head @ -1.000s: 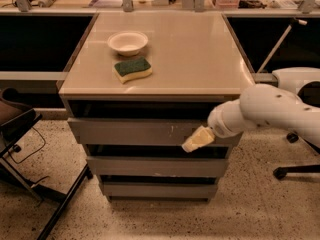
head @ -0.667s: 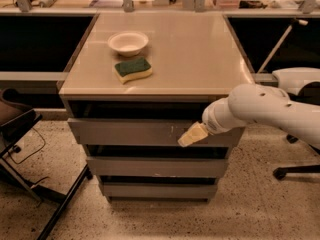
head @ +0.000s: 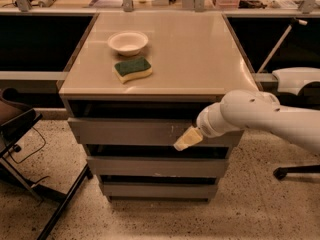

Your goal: Open top drawer

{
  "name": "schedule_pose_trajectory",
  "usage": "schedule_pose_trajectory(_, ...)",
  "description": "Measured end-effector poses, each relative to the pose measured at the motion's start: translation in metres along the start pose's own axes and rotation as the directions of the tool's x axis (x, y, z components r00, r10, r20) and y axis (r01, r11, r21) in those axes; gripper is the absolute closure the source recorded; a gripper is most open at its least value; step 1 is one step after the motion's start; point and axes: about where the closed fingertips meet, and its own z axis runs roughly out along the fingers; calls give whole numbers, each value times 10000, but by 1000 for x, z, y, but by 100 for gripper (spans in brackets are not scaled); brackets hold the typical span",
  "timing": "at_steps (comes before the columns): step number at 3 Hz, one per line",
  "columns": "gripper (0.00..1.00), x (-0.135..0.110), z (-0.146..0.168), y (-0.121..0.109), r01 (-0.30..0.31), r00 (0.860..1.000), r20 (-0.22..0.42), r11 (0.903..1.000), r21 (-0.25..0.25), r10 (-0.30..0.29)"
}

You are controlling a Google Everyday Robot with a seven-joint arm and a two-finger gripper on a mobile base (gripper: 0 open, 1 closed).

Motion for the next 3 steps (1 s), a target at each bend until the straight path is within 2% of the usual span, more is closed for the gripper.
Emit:
schedule_pose_trajectory(1, 0, 4, 40, 10, -119, 9989, -454, 9999, -39, 117)
schedule_pose_trajectory(2, 0, 3, 39, 11, -134, 9988, -478, 9999, -48, 132)
schedule_pose_trajectory(3, 19, 3, 39, 11, -134, 9988, -478, 9999, -49, 132)
